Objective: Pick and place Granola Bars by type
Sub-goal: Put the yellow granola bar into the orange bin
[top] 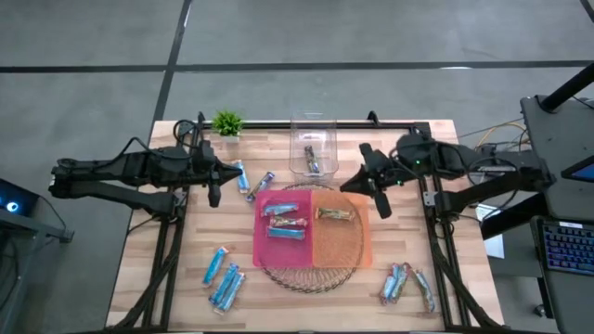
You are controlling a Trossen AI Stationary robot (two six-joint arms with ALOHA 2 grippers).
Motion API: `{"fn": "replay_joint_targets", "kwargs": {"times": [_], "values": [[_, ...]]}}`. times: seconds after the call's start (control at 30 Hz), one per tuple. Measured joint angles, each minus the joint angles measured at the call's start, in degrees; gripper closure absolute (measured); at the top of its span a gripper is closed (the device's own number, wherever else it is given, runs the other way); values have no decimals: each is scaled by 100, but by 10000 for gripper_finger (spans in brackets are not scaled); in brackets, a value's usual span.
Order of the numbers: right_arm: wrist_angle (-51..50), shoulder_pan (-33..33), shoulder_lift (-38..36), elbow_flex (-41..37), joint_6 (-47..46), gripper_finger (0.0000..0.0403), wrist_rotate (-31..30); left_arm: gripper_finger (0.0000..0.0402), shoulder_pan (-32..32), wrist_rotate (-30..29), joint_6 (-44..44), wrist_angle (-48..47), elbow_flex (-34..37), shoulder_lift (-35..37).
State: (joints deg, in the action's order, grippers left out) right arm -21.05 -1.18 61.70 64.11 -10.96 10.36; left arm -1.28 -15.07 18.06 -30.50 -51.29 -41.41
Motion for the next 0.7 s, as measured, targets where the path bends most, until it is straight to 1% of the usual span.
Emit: {"fn": "replay_joint_targets", "kwargs": {"times": [0.17,0.27,0.4,0.7], "values": [[576,-39,-476,-810,-390,394,6,401,0,2,23,3,0,-48],[738,-32,-652,-1081,-541,394,-112,401,0,2,70,4,0,-51],[780,-36,-777,-1186,-572,394,-141,401,4,0,203,4,0,-51],[773,-32,-787,-1173,-518,394,-153,401,4,-149,487,6,0,-137]]}}
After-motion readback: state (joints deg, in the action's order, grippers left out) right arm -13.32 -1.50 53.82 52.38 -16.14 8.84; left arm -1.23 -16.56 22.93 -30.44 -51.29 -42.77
